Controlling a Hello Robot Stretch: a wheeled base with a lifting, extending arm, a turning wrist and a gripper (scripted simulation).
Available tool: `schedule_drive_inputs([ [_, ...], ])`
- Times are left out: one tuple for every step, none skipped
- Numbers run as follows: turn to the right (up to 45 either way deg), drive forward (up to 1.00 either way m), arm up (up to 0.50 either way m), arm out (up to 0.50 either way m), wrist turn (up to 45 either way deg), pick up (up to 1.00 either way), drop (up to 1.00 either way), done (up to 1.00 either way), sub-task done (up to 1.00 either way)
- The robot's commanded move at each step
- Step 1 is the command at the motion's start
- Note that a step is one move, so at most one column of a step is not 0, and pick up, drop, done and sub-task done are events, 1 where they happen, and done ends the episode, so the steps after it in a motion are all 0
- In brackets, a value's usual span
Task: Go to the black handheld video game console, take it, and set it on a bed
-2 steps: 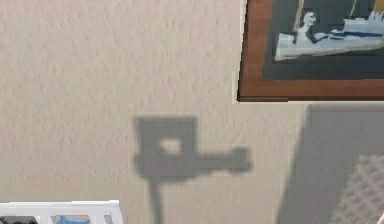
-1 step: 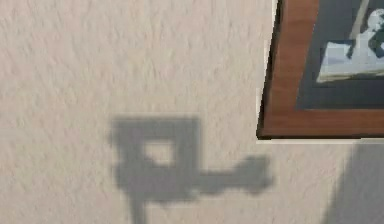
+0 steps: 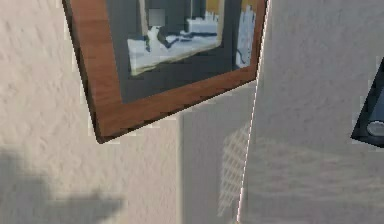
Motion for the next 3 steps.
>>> schedule_drive_inputs([
  [9.0,0.00,0.00,0.00,0.0,0.00,0.00,0.00,0.00],
  [-45.0,0.00,0.00,0.00,0.0,0.00,0.00,0.00,0.00],
  [-12.0,0.00,0.00,0.00,0.0,0.00,0.00,0.00,0.00],
])
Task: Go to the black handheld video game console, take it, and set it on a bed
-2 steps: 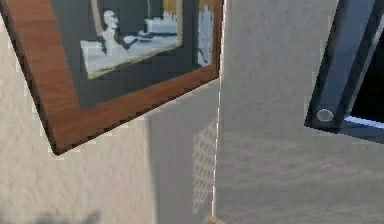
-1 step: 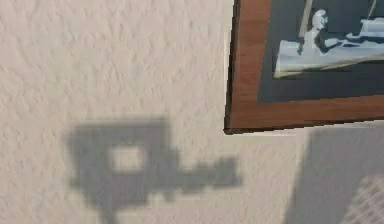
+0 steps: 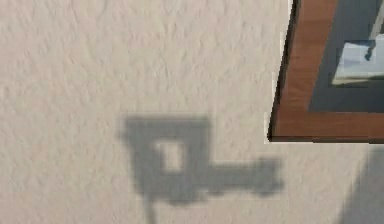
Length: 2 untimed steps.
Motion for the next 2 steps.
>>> schedule_drive_inputs([
  [45.0,0.00,0.00,0.00,0.0,0.00,0.00,0.00,0.00],
  [24.0,0.00,0.00,0.00,0.0,0.00,0.00,0.00,0.00],
])
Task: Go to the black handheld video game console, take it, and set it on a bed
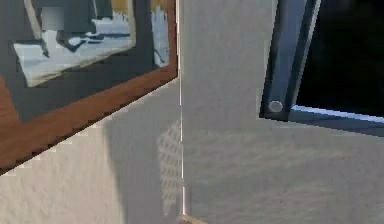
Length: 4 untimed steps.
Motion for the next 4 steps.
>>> schedule_drive_inputs([
  [-45.0,0.00,0.00,0.00,0.0,0.00,0.00,0.00,0.00],
  [-30.0,0.00,0.00,0.00,0.0,0.00,0.00,0.00,0.00],
  [-3.0,0.00,0.00,0.00,0.0,0.00,0.00,0.00,0.00],
  [45.0,0.00,0.00,0.00,0.0,0.00,0.00,0.00,0.00],
])
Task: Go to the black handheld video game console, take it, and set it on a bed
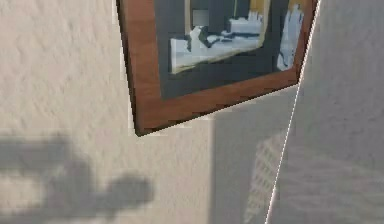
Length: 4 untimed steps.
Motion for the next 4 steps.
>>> schedule_drive_inputs([
  [36.0,0.00,0.00,0.00,0.0,0.00,0.00,0.00,0.00],
  [-45.0,0.00,0.00,0.00,0.0,0.00,0.00,0.00,0.00],
  [-27.0,0.00,0.00,0.00,0.0,0.00,0.00,0.00,0.00],
  [0.0,0.20,0.00,0.00,0.0,0.00,0.00,0.00,0.00],
])
